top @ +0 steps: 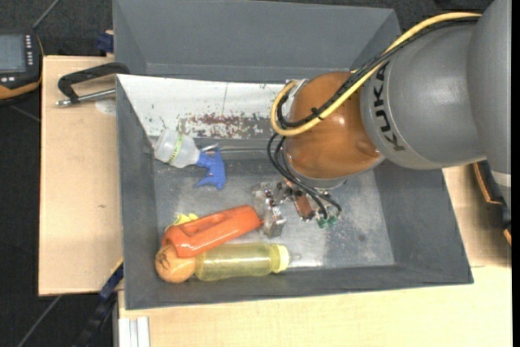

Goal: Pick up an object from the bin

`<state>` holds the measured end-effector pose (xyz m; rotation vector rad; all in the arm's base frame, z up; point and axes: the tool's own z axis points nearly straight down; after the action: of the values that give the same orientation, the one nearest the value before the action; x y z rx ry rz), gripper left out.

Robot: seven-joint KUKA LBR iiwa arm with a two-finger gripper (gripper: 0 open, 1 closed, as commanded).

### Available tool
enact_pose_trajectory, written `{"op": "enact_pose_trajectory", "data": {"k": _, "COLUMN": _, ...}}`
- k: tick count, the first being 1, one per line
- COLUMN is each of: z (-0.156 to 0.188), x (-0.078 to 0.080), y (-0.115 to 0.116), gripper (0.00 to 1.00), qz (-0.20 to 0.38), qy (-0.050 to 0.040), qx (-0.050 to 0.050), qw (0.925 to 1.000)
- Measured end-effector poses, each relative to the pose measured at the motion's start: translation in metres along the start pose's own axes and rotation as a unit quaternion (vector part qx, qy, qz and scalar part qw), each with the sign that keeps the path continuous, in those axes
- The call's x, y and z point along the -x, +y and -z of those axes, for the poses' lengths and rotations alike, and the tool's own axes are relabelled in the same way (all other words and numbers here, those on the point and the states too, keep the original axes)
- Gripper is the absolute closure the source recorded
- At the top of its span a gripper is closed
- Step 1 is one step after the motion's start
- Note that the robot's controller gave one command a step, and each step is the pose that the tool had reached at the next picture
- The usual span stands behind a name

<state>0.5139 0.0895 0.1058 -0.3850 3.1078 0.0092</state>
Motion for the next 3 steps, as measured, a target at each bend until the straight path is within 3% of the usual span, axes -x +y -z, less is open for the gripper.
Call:
{"op": "enact_pose_trajectory", "data": {"k": 1, "z": 0.056, "x": 0.01, "y": 0.005, "gripper": 1.0, "qz": 0.01, "qy": -0.0004, "qx": 0.0, "qw": 1.0}}
{"op": "enact_pose_trajectory", "data": {"k": 2, "z": 0.036, "x": 0.014, "y": 0.012, "gripper": 1.0, "qz": 0.04, "qy": -0.0077, "qx": -0.001, "qw": 0.9992}}
{"op": "enact_pose_trajectory", "data": {"k": 3, "z": 0.044, "x": 0.008, "y": 0.017, "gripper": 1.0, "qz": 0.05, "qy": 0.0041, "qx": 0.001, "qw": 0.9987}}
